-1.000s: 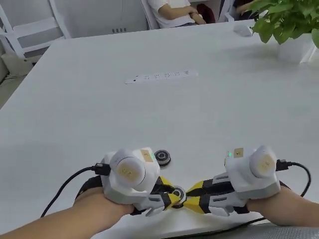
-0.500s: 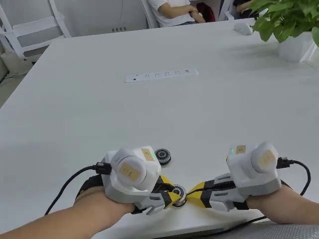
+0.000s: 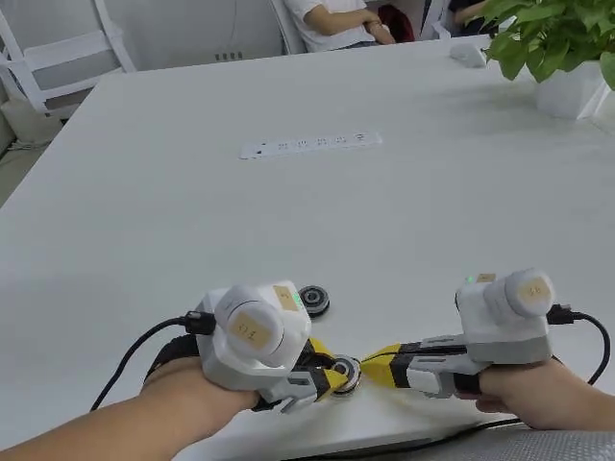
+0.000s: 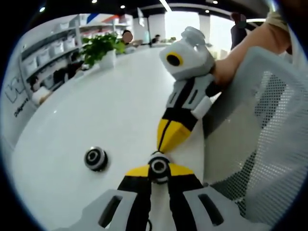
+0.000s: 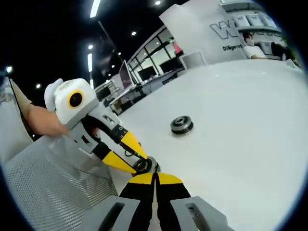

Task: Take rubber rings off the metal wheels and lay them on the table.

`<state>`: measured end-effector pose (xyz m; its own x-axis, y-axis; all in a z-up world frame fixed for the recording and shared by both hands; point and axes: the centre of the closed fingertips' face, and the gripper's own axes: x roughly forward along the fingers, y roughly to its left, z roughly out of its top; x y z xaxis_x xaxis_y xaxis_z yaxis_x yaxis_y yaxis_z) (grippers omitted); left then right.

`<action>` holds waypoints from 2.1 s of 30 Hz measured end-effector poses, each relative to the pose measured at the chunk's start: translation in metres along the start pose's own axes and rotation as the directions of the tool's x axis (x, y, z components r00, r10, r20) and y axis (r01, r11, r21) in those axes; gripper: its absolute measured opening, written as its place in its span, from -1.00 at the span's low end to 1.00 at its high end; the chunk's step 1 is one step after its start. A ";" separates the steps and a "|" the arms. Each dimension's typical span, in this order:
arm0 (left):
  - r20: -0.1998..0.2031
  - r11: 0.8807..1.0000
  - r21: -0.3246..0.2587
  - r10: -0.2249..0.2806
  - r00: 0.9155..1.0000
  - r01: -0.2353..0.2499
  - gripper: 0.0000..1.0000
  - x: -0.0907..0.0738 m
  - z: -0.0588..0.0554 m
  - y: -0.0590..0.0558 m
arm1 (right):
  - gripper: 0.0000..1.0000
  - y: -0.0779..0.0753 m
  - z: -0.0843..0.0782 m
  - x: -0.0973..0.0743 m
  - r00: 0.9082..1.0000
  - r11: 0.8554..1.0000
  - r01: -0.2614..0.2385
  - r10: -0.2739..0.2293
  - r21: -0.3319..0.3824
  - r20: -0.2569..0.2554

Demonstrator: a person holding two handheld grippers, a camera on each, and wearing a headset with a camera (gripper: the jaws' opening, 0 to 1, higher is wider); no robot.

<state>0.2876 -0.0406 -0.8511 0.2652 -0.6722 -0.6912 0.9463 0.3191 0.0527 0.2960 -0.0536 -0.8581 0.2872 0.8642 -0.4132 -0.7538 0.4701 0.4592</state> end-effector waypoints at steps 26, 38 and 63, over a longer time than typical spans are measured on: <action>-0.014 1.000 -0.007 0.021 1.000 -0.021 -0.75 0.000 -0.001 -0.001 | -1.00 0.013 0.005 0.001 0.999 1.000 -0.021 0.021 -0.011 -0.029; -0.015 1.000 -0.008 0.022 1.000 -0.022 -0.76 0.000 -0.001 -0.001 | -1.00 0.016 0.005 0.003 0.999 0.999 -0.035 0.034 -0.027 -0.031; -0.012 1.000 -0.012 0.024 1.000 -0.025 -0.76 0.000 -0.001 -0.001 | -1.00 0.030 0.007 0.004 0.995 0.995 -0.099 0.099 -0.025 -0.012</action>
<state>0.2864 -0.0404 -0.8524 0.2860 -0.6561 -0.6984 0.9371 0.3437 0.0609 0.2786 -0.0350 -0.8408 0.2039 0.9042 -0.3753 -0.7931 0.3773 0.4781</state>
